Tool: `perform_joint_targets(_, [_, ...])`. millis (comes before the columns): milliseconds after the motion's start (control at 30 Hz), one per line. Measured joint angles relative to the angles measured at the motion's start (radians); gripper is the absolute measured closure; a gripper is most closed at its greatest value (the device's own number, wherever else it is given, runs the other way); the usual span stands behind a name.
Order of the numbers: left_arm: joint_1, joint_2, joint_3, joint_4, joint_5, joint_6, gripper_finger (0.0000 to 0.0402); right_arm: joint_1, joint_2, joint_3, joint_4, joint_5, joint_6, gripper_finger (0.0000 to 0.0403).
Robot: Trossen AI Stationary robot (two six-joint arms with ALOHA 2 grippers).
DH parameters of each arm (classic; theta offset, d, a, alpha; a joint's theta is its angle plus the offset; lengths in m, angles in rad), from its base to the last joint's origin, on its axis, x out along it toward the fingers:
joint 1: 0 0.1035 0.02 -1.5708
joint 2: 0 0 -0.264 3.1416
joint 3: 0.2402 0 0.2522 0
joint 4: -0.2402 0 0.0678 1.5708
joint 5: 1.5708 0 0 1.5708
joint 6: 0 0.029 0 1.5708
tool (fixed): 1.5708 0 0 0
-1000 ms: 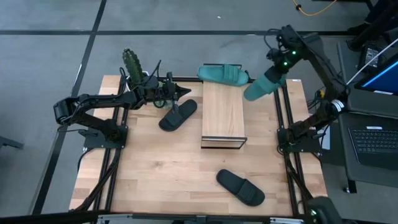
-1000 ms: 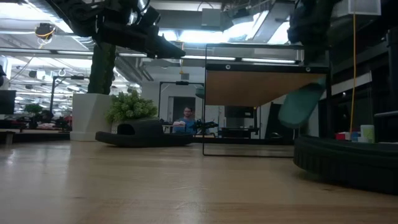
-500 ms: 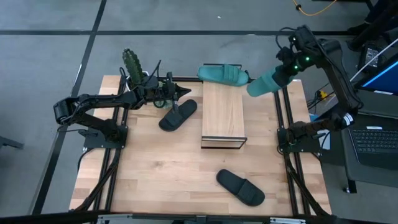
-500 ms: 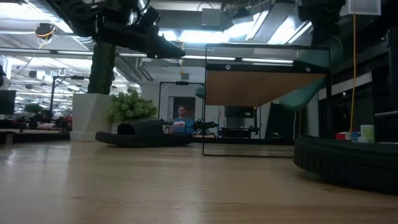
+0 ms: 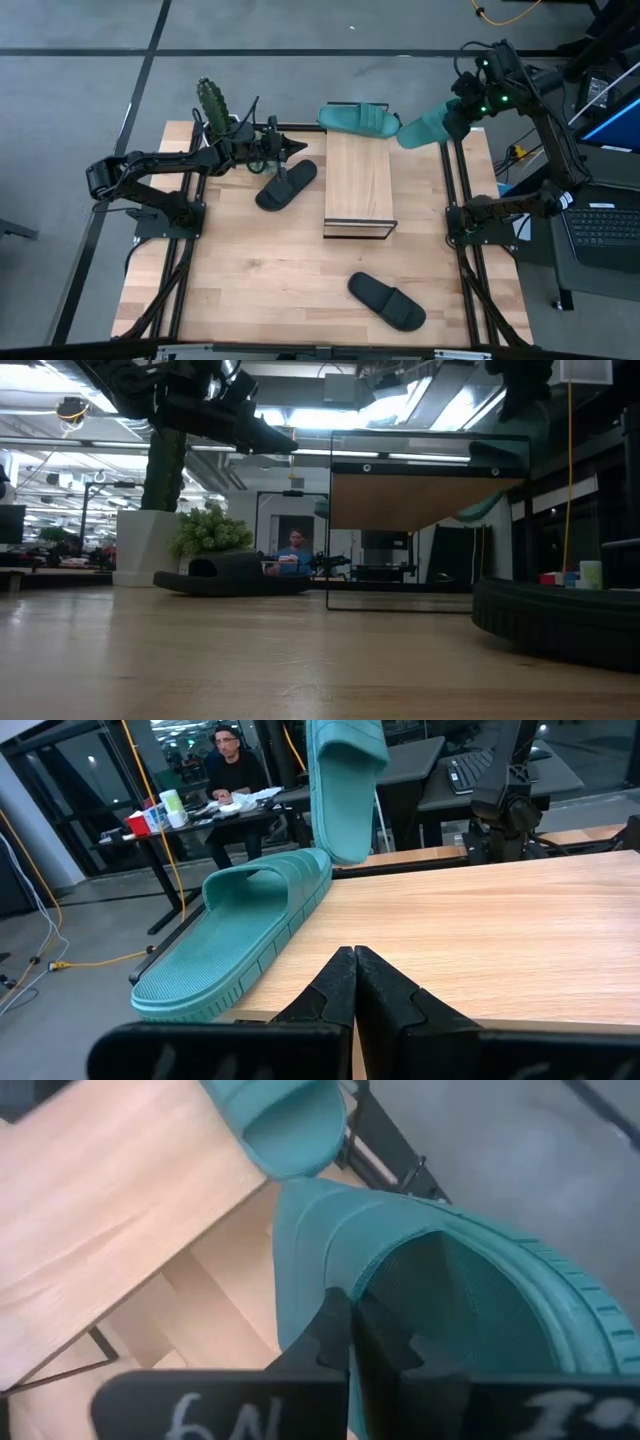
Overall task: Pick and place slides into the shelf
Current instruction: Put the green slide on the shelf
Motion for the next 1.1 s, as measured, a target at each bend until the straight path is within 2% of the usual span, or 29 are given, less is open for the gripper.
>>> perform_joint_targets(300, [0.000, 0.000, 0.000, 0.000, 0.000, 0.000, 0.0401, 0.001, -0.006, 0.181, -0.047, -0.006, 0.042, 0.0397])
perform_joint_targets(433, [0.000, 0.000, 0.000, 0.000, 0.000, 0.000, 0.0401, 0.001, -0.006, 0.227, -0.047, -0.044, 0.046, 0.0397])
perform_joint_targets(567, [0.000, 0.000, 0.000, 0.000, 0.000, 0.001, 0.0401, 0.000, -0.006, 0.226, -0.047, -0.069, 0.054, 0.0397])
perform_joint_targets(900, [0.000, 0.000, 0.000, 0.000, 0.000, 0.009, 0.0401, 0.023, -0.004, 0.186, 0.015, -0.254, 0.082, 0.0397])
perform_joint_targets(1100, [0.000, 0.000, 0.000, 0.000, 0.000, 0.009, 0.0401, 0.084, -0.004, 0.186, 0.072, -0.288, 0.097, 0.0397])
